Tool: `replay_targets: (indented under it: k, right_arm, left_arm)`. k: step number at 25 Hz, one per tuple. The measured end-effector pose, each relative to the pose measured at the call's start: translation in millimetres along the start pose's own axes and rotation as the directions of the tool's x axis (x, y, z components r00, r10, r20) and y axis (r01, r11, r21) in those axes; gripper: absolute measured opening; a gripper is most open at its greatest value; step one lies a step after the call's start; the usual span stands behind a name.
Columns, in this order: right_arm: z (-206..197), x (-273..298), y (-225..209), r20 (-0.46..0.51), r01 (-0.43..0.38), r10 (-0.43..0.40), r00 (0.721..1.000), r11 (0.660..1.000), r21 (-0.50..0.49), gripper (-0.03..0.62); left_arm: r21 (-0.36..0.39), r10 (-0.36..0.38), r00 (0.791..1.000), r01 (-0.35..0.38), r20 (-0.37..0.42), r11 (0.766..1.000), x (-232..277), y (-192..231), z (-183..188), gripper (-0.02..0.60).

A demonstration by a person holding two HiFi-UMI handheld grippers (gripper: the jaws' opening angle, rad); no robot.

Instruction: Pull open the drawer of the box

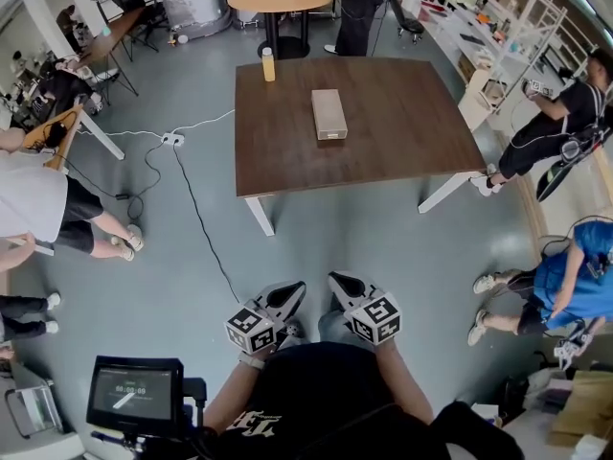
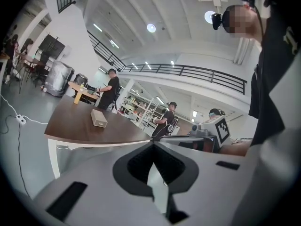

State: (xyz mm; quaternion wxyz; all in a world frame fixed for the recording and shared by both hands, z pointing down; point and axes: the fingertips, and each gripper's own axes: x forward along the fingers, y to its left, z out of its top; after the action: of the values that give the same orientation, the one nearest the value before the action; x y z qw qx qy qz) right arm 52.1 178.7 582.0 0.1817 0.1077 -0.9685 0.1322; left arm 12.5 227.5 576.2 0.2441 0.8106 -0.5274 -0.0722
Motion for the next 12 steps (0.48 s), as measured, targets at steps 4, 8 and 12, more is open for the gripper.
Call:
replay_targets:
  k: [4, 8, 12]
  right_arm:
    - [6, -9, -13, 0.008, 0.01, -0.01, 1.0, 1.0, 0.021, -0.012]
    - [16, -19, -23, 0.013, 0.016, -0.017, 1.0, 0.999, 0.045, -0.012]
    - [30, -25, -37, 0.02, 0.019, -0.02, 1.0, 0.998, 0.052, -0.012]
  left_arm:
    - [0.006, -0.007, 1.0, 0.007, -0.02, 1.0, 14, -7, 5, 0.005]
    - [0.016, -0.005, 1.0, 0.006, -0.029, 1.0, 23, -16, 17, 0.005]
    - [0.018, 0.006, 1.0, -0.005, -0.028, 1.0, 32, -19, 32, 0.005]
